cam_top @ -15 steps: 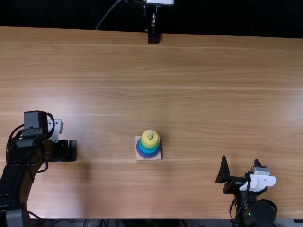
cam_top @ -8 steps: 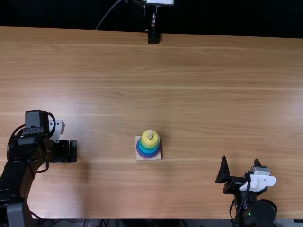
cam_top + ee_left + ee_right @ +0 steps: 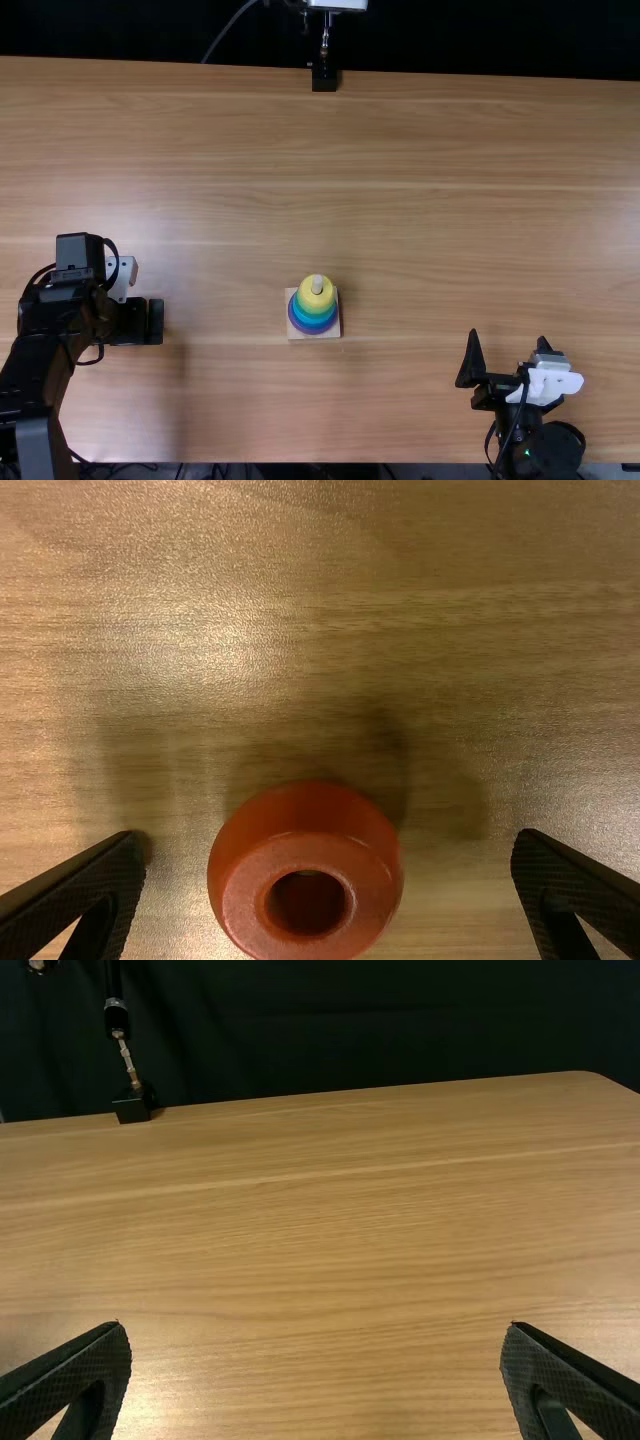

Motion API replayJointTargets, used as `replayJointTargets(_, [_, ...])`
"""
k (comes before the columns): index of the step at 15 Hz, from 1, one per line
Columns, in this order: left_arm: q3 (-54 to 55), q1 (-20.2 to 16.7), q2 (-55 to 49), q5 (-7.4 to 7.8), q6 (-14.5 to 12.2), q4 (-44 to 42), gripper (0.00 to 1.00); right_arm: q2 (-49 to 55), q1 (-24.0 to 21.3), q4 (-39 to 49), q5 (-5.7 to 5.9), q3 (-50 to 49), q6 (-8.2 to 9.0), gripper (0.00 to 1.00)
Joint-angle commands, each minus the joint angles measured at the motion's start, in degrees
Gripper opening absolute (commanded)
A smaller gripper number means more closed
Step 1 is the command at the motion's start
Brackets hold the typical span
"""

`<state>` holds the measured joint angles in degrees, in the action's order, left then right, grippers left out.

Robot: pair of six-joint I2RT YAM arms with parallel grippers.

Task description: Build the Hanoi tower: stack the rings onto the peg from bottom to top in this color order: purple, dark blue, light blue, dark green, light green, yellow, orange.

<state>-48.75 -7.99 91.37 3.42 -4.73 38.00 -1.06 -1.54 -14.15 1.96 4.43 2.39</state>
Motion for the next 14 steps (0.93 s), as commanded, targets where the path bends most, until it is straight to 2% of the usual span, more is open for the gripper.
replayJointTargets(1, [-1.2, -0.9, 0.9, 0.90, -1.1, 0.3, 1.00, 1.1, -0.6, -3.9, 0.79, -3.6, -0.07, 1.00])
replayJointTargets(2, [-1.2, -0.9, 0.9, 0.80, -1.3, 0.2, 1.00, 1.1, -0.6, -3.9, 0.79, -3.6, -0.07, 1.00])
replayJointTargets(3, [-0.9, -0.9, 0.9, 0.80, -1.3, 0.2, 0.89, 1.1, -0.6, -3.9, 0.79, -3.6, -0.07, 1.00])
replayJointTargets(5, [-0.7, -0.9, 0.9, 0.69, -1.3, 0.2, 0.33, 1.1, -0.6, -3.9, 0.79, -3.6, -0.07, 1.00])
replayJointTargets(6, [-0.7, -0.9, 0.8, 0.69, -1.2, 0.3, 0.16, 1.1, -0.6, -3.9, 0.79, -3.6, -0.07, 1.00])
replayJointTargets(9, [-1.1, -0.9, 0.6, 0.69, -1.3, 0.9, 0.00, 1.1, -0.6, -3.9, 0.79, -3.6, -0.07, 1.00])
replayJointTargets(12, [-2.7, -0.3, 0.2, 0.59, -1.1, 1.3, 0.00, 1.1, -0.6, -3.9, 0.79, -3.6, -0.07, 1.00])
replayJointTargets(14, [-7.7, -0.1, 0.2, 0.59, -1.1, 8.0, 0.00, 1.1, -0.6, -3.9, 0.79, -3.6, -0.07, 1.00])
